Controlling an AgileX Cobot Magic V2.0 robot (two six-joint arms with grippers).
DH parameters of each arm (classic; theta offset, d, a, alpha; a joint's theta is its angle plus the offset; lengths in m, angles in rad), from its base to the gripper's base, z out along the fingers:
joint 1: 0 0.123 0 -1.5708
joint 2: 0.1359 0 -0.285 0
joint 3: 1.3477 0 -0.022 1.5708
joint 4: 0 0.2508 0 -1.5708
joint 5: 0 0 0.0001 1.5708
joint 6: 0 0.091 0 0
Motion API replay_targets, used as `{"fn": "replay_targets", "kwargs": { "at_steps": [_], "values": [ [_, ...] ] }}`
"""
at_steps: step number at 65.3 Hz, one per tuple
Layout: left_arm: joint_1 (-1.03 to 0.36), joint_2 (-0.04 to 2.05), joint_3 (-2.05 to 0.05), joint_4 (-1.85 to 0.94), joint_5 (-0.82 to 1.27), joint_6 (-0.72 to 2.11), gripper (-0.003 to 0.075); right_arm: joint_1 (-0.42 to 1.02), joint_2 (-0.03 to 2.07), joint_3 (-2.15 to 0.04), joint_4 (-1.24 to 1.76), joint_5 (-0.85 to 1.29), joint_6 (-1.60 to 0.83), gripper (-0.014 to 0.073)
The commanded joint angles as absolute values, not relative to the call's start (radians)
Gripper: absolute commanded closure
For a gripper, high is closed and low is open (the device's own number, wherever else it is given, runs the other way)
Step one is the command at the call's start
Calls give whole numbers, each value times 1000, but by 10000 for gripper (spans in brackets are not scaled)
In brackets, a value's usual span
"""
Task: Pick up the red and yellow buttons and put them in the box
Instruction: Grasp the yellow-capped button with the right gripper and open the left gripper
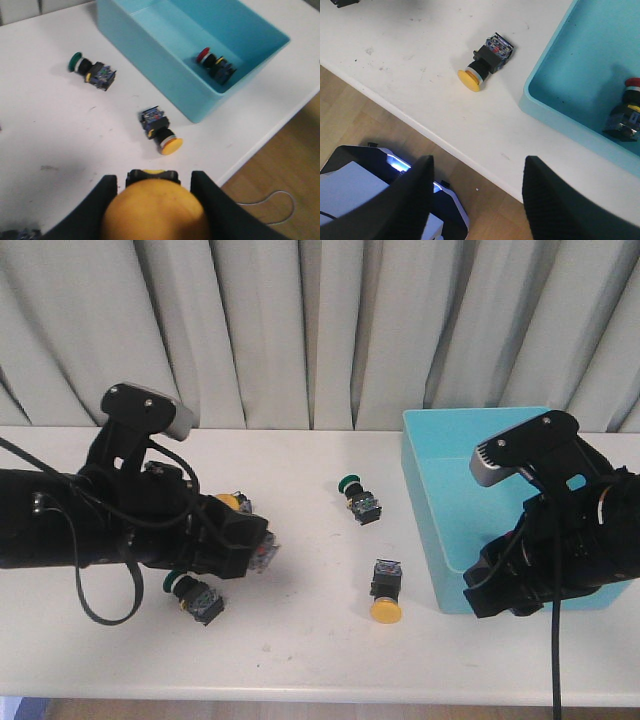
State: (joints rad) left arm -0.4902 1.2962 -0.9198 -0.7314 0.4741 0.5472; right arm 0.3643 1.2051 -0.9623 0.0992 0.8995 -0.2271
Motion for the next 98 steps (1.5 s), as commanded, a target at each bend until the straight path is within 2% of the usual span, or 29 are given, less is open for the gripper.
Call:
{"fn": "replay_targets", "kwargs": {
  "at_steps": [1,15,30,40,50,63,84,98],
  "values": [
    [-511,1270,-946,-910,475,670,556,365,1179,-986,108,865,-231,193],
    [-529,1270,-946,-1194,572,861,556,365,1179,-986,156,853,-227,193],
    [-529,1270,-946,-1261,583,871,556,365,1183,-986,167,835,-246,193],
    [-529,1270,-946,-1328,582,870,556,390,1200,-986,293,802,-505,176],
    [-529,1271,-946,-1346,560,862,556,473,1206,-986,469,776,-749,97],
    [-529,1271,-946,-1397,542,837,556,559,1206,-986,491,681,-833,1],
    [-529,1271,-946,-1436,547,837,556,656,1206,-986,493,465,-1025,0],
    [-529,1271,-946,-1439,548,837,556,665,1206,-986,497,454,-1051,18]
  ]
}}
